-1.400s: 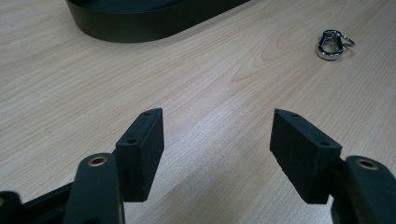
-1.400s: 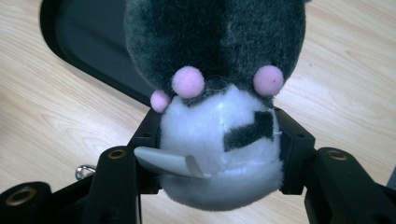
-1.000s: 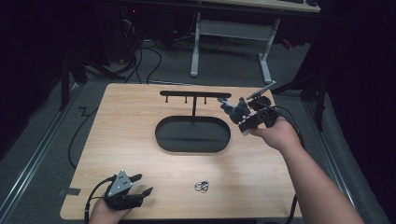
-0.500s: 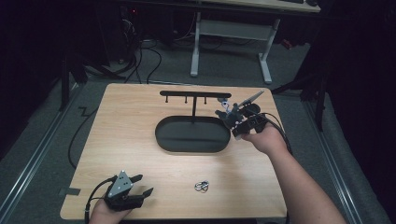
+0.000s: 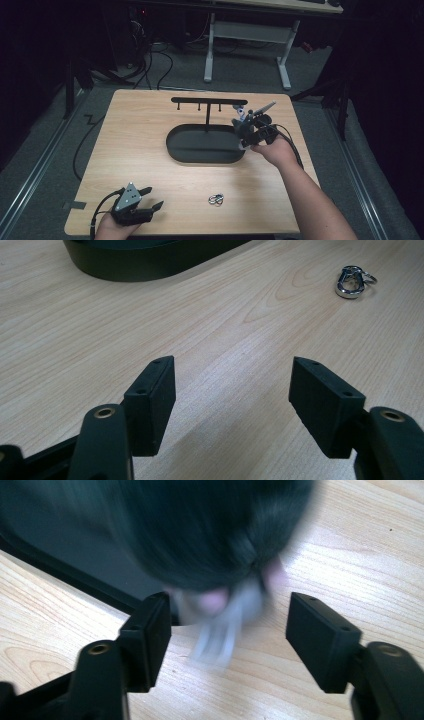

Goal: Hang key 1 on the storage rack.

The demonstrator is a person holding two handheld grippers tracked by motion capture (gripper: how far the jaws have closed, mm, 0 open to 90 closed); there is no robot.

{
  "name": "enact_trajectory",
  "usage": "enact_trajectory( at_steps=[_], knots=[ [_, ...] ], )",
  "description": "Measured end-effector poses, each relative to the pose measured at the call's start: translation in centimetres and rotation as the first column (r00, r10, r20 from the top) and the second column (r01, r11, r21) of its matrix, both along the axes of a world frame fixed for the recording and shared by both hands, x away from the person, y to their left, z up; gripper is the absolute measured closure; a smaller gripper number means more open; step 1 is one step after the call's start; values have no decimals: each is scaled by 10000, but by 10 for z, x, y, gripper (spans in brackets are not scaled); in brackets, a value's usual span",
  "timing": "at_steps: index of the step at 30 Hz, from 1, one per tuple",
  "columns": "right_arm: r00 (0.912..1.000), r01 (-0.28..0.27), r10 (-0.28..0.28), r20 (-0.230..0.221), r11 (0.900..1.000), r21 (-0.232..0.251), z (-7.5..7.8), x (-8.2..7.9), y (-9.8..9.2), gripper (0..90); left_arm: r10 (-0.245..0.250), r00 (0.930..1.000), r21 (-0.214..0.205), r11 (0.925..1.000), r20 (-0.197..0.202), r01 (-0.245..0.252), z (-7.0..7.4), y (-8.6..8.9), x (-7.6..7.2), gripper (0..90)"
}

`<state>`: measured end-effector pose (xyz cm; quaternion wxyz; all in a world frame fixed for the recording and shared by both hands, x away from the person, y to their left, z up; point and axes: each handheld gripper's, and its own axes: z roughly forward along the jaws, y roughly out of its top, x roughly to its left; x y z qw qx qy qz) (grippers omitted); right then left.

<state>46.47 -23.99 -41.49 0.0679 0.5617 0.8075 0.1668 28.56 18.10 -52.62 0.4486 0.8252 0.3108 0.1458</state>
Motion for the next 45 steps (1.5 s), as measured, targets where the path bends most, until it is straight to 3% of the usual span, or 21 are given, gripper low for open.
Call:
enact_trajectory(
  at_steps=[4, 8, 14, 18, 23, 28, 31, 33, 35, 37, 38, 39, 41, 42, 43, 45],
  knots=[
    [9999, 75, -79, 141, 9997, 248, 3, -7, -5, 372, 23, 10000, -37, 10000, 11, -23, 0, -1, 0, 359],
    [9986, -134, 114, 520, 9991, 396, 7, -23, -10, 406, -56, 10000, 22, 10000, -13, 56, 0, -3, -1, 359],
    [9918, -416, 335, 1232, 9971, 638, -5, -60, -19, 468, -119, 9999, 46, 9999, -114, 120, 1, -6, -3, 366],
    [9799, -697, 559, 1915, 9954, 661, -16, -83, -22, 491, -119, 9994, 35, 9999, -326, 120, 2, -9, -3, 388],
    [9628, -721, 342, 2681, 9885, 1330, -40, -115, -30, 512, -62, 9985, -44, 10000, -546, 60, 4, -11, -4, 433],
    [9381, -603, -254, 3454, 9700, 2353, -70, -147, -36, 519, -43, 9983, 145, 9999, -575, 51, 3, -14, -5, 460],
    [9178, -812, -306, 3959, 9615, 2626, -83, -165, -32, 547, -44, 9986, 108, 9999, -533, 49, 3, -16, -5, 460],
    [9248, -995, -240, 3798, 9480, 3022, -84, -174, -29, 544, -104, 9988, 137, 9998, -472, 111, 3, -16, -5, 456],
    [9194, -1335, 115, 3931, 9493, 2846, -84, -178, -22, 562, -154, 9990, 152, 9998, -429, 161, 2, -17, -5, 451],
    [9216, -1639, 411, 3858, 9426, 2910, -87, -179, -15, 616, -150, 9990, 218, 9996, -418, 159, 2, -16, -5, 445],
    [9238, -1767, 558, 3787, 9398, 2925, -88, -179, -10, 661, -124, 9991, 221, 9997, -416, 133, 1, -16, -4, 443],
    [9218, -1965, 781, 3797, 9384, 2842, -88, -178, -4, 767, -115, 9990, 226, 9997, -431, 125, 1, -16, -4, 441],
    [9068, -2457, 1268, 4021, 9339, 2597, -88, -178, 8, 878, -113, 9989, 212, 9997, -458, 123, 0, -16, -3, 440],
    [9033, -2590, 1392, 4059, 9311, 2570, -88, -178, 13, 900, -114, 9988, 213, 9997, -470, 125, 0, -16, -3, 439],
    [8991, -2794, 1539, 4097, 9223, 2669, -88, -178, 22, 900, -108, 9988, 223, 9997, -472, 118, 0, -16, -3, 439],
    [8936, -3143, 1954, 4041, 9151, 2526, -90, -178, 36, 900, -141, 9988, 255, 9996, -478, 153, -1, -17, -3, 437]
  ],
)
